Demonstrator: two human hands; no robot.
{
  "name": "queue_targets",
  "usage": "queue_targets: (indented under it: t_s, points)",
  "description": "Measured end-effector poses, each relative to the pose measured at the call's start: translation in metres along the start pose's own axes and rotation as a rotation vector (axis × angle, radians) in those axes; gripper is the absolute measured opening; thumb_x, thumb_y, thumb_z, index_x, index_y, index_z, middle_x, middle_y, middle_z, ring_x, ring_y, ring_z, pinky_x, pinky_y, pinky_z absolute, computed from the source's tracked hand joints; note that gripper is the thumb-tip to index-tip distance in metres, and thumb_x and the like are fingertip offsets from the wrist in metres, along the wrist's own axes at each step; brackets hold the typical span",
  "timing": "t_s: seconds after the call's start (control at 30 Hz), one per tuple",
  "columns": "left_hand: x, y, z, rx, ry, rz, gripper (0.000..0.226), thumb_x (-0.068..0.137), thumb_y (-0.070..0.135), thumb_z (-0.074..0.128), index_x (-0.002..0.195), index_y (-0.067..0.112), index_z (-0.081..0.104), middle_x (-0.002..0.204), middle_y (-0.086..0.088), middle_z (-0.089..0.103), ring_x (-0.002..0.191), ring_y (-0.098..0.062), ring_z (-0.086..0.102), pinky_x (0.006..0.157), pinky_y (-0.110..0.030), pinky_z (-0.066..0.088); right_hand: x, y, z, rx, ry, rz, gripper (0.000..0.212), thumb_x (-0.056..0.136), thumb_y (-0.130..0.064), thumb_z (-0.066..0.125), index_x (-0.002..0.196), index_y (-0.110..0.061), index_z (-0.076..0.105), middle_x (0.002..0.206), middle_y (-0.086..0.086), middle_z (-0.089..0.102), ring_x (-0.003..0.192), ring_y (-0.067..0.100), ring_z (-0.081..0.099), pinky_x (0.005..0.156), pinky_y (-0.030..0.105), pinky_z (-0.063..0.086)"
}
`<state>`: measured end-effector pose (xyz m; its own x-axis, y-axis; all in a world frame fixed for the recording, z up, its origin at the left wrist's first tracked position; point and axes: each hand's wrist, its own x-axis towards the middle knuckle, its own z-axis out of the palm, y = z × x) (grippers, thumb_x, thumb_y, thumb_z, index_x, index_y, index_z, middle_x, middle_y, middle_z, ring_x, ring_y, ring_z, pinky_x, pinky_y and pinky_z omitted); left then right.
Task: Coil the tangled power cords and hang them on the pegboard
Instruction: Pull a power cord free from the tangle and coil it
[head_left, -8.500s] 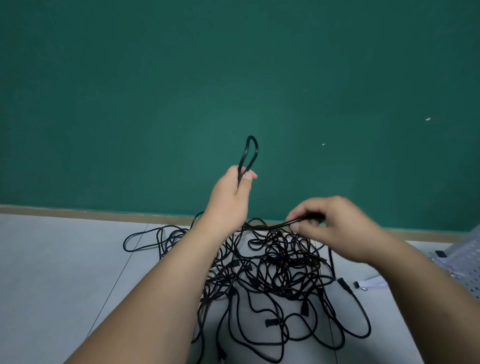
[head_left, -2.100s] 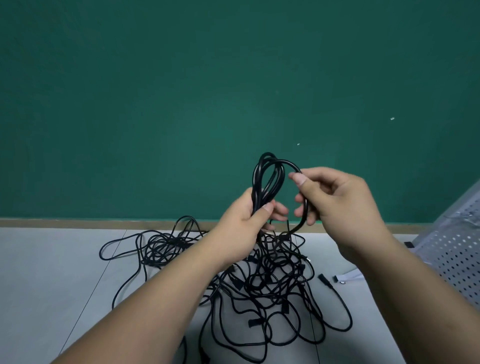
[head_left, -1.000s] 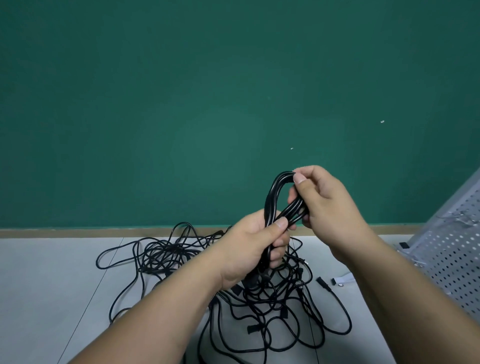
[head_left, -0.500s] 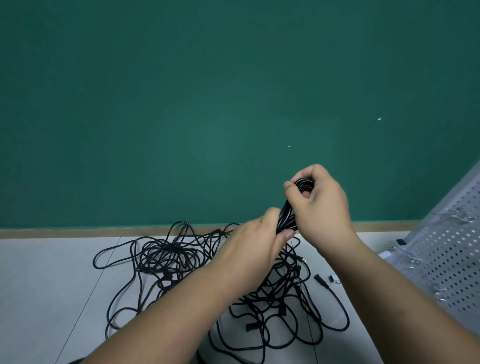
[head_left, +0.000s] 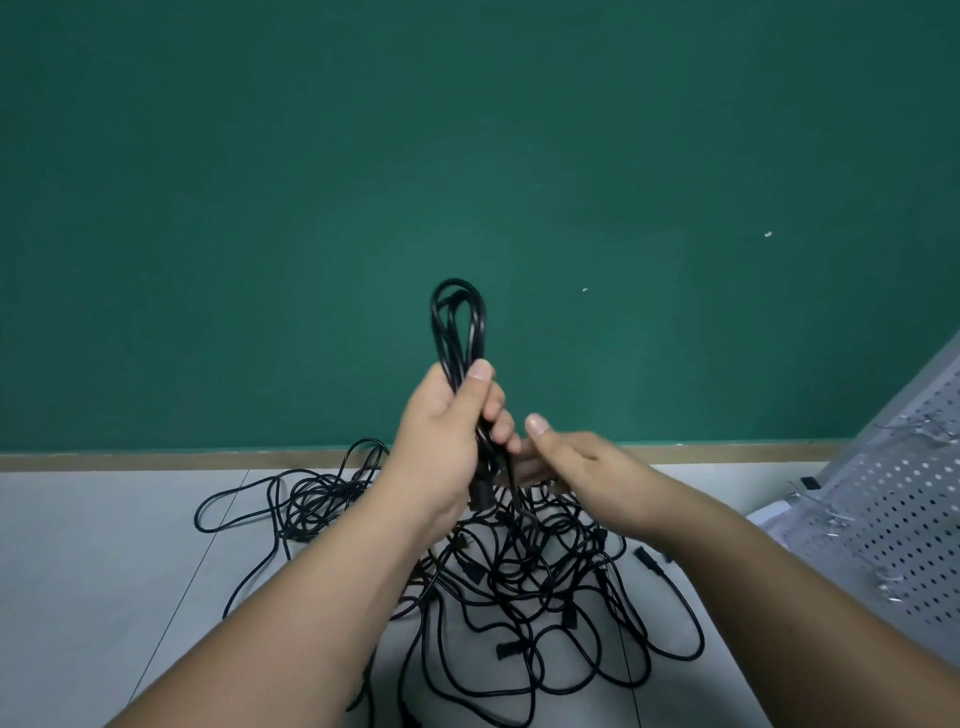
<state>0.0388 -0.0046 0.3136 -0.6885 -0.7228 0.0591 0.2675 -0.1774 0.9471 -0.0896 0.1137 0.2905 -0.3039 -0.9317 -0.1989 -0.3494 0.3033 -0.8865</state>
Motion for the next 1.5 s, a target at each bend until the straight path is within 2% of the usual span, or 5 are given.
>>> queue_targets:
  t_s: [0.43, 0.7, 0.93, 1.1, 1.5]
  points:
    - [0.024, 0.019, -0.06, 1.066, 0.198, 0.263, 0.015, 0.111, 0.034, 0.047, 0.104, 0.02, 0.047, 0.081, 0.004, 0.058, 0.071, -0.015, 0.054, 0.061, -0.037, 0.041, -0.018, -0.032, -0.032, -0.19, -0.017, -0.241, 0.008, 0.101, -0.029, 0.072, 0.103, -0.031, 0.08, 0.087, -0.009, 0.077, 0.079, 0.018, 0.068, 0.08, 0.037, 0.054]
    - [0.016, -0.005, -0.034, 0.797, -0.226, 0.009, 0.012, 0.107, 0.05, 0.052, 0.103, 0.04, 0.054, 0.065, 0.02, 0.055, 0.062, -0.007, 0.049, 0.068, -0.038, 0.045, -0.022, -0.029, -0.042, -0.263, 0.419, -0.506, 0.014, 0.095, -0.025, 0.079, 0.103, -0.036, 0.081, 0.077, -0.008, 0.056, 0.07, 0.016, 0.054, 0.066, 0.025, 0.044]
    - [-0.004, -0.005, 0.003, 0.378, -0.376, -0.143, 0.077, 0.095, 0.07, 0.05, 0.121, -0.003, 0.05, 0.065, 0.011, 0.041, 0.053, -0.012, 0.04, 0.05, -0.024, 0.042, -0.022, -0.025, -0.049, -0.3, 0.681, -0.501, 0.02, 0.085, -0.044, 0.084, 0.103, -0.038, 0.08, 0.081, -0.009, 0.059, 0.065, 0.015, 0.049, 0.061, 0.03, 0.044]
    - [-0.007, -0.011, 0.003, 0.707, -0.492, -0.085, 0.048, 0.089, 0.046, 0.077, 0.13, 0.034, 0.056, 0.095, 0.025, 0.064, 0.083, 0.004, 0.059, 0.086, -0.029, 0.052, -0.024, -0.027, -0.047, -0.327, 0.735, -0.472, 0.025, 0.08, -0.04, 0.09, 0.102, -0.034, 0.08, 0.084, -0.014, 0.061, 0.07, 0.006, 0.055, 0.063, 0.015, 0.038]
    - [-0.01, -0.011, -0.011, 0.647, -0.424, -0.112, 0.011, 0.11, 0.039, 0.047, 0.116, 0.031, 0.054, 0.081, -0.004, 0.055, 0.066, -0.019, 0.062, 0.086, -0.061, 0.06, -0.022, -0.015, -0.067, -0.455, 0.523, -0.295, 0.012, 0.1, -0.035, 0.069, 0.11, -0.037, 0.063, 0.096, -0.015, 0.063, 0.086, 0.004, 0.058, 0.072, 0.019, 0.042]
